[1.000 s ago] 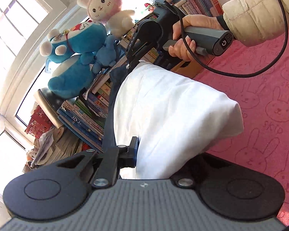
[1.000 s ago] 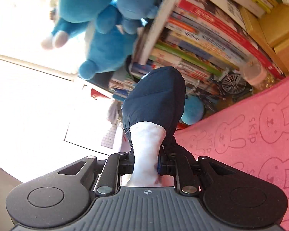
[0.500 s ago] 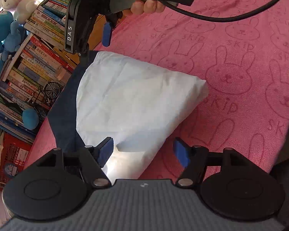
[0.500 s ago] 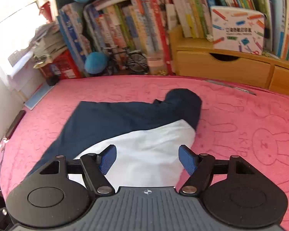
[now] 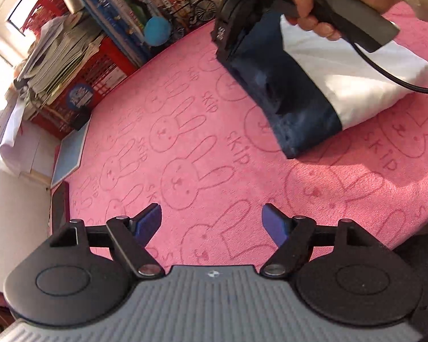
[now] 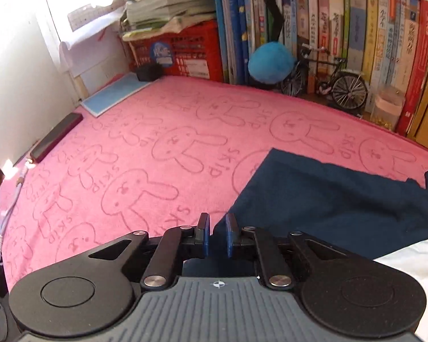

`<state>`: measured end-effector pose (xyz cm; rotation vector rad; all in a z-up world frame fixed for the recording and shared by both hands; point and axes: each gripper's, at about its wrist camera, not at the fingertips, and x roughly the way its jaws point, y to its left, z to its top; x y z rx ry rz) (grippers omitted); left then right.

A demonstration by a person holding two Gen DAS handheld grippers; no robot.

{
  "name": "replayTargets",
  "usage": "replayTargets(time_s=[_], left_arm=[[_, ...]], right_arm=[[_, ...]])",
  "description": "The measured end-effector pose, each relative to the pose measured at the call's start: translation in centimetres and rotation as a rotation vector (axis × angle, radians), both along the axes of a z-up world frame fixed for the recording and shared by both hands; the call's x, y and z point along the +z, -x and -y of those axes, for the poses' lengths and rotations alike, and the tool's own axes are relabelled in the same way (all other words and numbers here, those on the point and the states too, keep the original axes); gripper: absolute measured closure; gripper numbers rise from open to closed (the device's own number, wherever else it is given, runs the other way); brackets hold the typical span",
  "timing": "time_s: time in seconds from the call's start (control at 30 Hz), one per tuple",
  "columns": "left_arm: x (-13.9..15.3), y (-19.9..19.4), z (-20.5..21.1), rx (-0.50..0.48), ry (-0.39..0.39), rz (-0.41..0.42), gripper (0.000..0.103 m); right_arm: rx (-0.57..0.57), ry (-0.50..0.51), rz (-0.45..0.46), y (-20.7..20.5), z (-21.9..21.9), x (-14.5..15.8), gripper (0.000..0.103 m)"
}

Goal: Fold clothes

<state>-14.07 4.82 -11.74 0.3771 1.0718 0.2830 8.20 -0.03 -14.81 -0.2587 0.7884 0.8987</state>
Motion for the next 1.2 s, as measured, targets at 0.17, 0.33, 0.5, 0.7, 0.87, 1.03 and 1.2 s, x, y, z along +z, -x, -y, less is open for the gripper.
replayTargets(time_s=[0.17,0.33,0.5,0.7,0.87,1.03,1.2], left_arm=[[0.7,1.0,-3.7,0.174,0.129,0.025,0.024],[1.5,0.9,-5.7,0.224,0.233,0.037,0.022],[2.4,-1.0,-6.2,0.127,0.238,0.068,0.016],[3.3,-3.5,-6.8,0.035,0.289,0.107,0.006],[3.1,-5.5,-7.2,-0.014,0.336,0.083,0.005],[3.9,-6.1,-7.7,-0.082,0.383,0.079,0.005],[4.6,-7.5,-8.1,-0.112,0.522,0.014,0.005]], right_arm=[[-0.192,0.188,0.109,1.0,0.2,-1.3,0.074],[-0.058,0.282,0.083,2.7,-2.5,-1.2,0.076],[-0.147,0.245,0.026,3.8,-1.0,2.8,0.055],[-0.184,0.344,-0.040,5.6,0.3,2.4,0.043],[-0.123,0.441,0.001,6.5,-1.3,-0.8,0.025],[-0.218,0.324,0.028,7.9,1.1,3.8,0.025],[-0.327,0.220,0.068,9.6,3.6,8.4,0.008]])
